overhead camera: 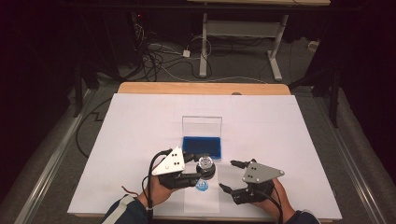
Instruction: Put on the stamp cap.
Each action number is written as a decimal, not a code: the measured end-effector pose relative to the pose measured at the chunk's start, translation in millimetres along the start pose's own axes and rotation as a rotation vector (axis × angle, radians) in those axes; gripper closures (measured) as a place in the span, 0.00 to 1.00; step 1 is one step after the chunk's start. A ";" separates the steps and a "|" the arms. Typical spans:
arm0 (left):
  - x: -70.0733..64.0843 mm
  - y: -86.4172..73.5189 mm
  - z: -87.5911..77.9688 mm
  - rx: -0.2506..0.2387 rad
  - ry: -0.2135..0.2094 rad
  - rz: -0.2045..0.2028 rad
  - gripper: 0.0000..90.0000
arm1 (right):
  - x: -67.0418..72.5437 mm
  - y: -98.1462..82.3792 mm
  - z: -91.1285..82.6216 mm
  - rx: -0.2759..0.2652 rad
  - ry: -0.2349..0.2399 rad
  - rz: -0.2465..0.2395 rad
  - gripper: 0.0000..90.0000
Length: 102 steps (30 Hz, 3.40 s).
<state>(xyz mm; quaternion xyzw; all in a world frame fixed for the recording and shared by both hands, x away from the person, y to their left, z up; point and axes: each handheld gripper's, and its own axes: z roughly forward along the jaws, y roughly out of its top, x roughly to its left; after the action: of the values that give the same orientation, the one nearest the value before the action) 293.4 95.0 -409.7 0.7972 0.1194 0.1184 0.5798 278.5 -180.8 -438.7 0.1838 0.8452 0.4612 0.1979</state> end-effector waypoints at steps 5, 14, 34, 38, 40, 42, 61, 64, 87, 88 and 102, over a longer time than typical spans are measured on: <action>0.8 0.3 -2.4 0.001 0.006 0.003 0.60 | -2.0 -1.2 -4.2 -0.004 -0.011 -0.003 0.23; 4.5 0.4 -9.0 0.002 0.029 0.012 0.60 | -3.3 -2.1 -13.4 -0.024 -0.047 -0.025 0.21; 19.7 -0.1 -30.1 -0.002 0.094 0.013 0.60 | -8.3 -10.1 -38.1 -0.049 -0.120 -0.029 0.20; 26.6 -2.9 -35.2 0.002 0.124 0.001 0.60 | -7.4 -10.4 -39.9 -0.050 -0.131 -0.035 0.20; 29.6 -4.0 -37.9 0.003 0.133 0.000 0.60 | -7.3 -10.5 -41.1 -0.053 -0.134 -0.034 0.20; 32.3 -4.4 -40.3 0.006 0.150 -0.001 0.60 | -7.6 -10.9 -42.5 -0.055 -0.139 -0.034 0.20; 53.3 -16.5 -49.0 0.038 0.224 -0.025 0.60 | -13.9 -15.3 -53.6 -0.088 -0.244 -0.028 0.19; 55.1 -17.7 -49.7 0.038 0.231 -0.027 0.60 | -16.0 -17.6 -55.9 -0.083 -0.257 -0.024 0.19; 73.0 -28.9 -47.5 0.074 0.281 -0.059 0.60 | -25.7 -29.0 -71.1 -0.096 -0.333 0.004 0.19; 73.9 -29.2 -47.4 0.074 0.278 -0.059 0.60 | -26.0 -29.2 -71.2 -0.097 -0.333 0.009 0.19; 85.9 -36.8 -34.7 0.109 0.278 -0.080 0.60 | -27.2 -30.7 -69.7 -0.093 -0.345 0.013 0.19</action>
<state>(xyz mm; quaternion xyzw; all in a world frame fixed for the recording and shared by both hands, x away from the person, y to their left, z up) 361.1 165.3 -430.0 0.7981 0.2365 0.1979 0.5177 262.7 -259.1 -425.9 0.2562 0.7753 0.4626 0.3455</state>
